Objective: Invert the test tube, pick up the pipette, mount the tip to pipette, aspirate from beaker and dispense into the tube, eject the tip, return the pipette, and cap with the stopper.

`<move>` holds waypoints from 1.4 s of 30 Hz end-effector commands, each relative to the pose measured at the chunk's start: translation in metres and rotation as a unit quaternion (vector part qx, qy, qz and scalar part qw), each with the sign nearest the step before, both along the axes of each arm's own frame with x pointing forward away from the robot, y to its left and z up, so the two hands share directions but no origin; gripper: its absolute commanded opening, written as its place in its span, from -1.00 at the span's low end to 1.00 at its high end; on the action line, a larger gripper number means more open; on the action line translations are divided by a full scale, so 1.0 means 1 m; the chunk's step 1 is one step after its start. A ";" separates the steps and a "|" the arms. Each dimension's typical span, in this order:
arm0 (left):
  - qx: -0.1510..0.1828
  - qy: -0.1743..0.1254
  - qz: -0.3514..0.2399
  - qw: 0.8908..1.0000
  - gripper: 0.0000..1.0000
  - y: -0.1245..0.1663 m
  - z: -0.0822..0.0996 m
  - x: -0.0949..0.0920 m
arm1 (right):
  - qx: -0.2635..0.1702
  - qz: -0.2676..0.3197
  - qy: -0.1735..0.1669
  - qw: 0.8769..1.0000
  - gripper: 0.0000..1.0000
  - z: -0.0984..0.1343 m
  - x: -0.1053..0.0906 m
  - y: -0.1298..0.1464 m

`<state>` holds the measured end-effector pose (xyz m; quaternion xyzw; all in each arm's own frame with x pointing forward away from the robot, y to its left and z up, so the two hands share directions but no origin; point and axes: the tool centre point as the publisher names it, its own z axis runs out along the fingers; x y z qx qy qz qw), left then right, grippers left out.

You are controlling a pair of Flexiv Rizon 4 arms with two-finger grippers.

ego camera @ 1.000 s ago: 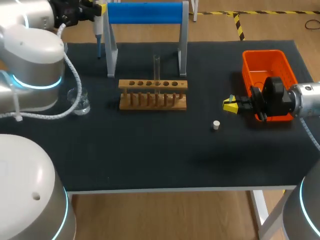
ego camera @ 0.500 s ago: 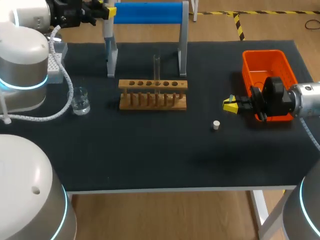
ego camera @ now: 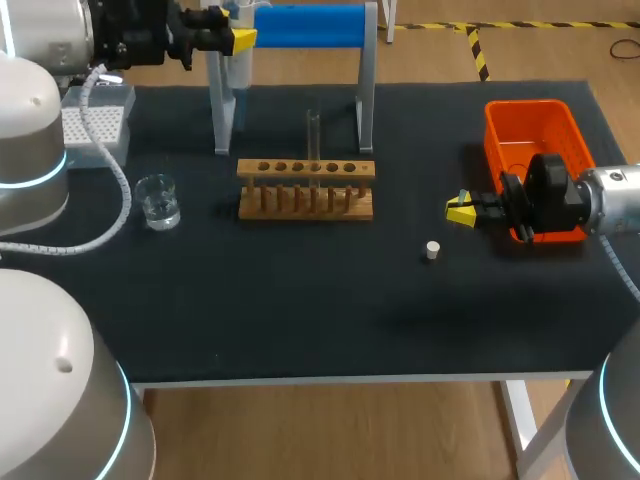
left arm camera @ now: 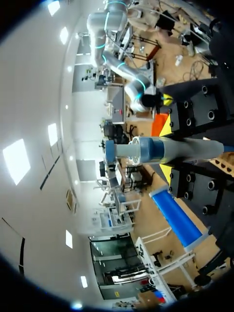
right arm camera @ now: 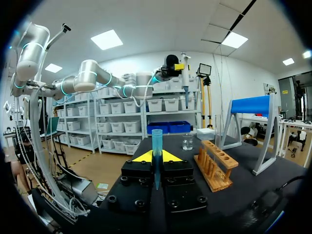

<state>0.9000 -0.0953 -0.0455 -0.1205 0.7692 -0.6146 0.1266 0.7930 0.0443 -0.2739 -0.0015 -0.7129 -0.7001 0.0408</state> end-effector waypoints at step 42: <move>-0.052 -0.001 -0.130 0.990 -1.00 -0.055 0.011 -0.033 | -0.001 0.000 0.000 1.000 -1.00 0.000 0.000 -0.001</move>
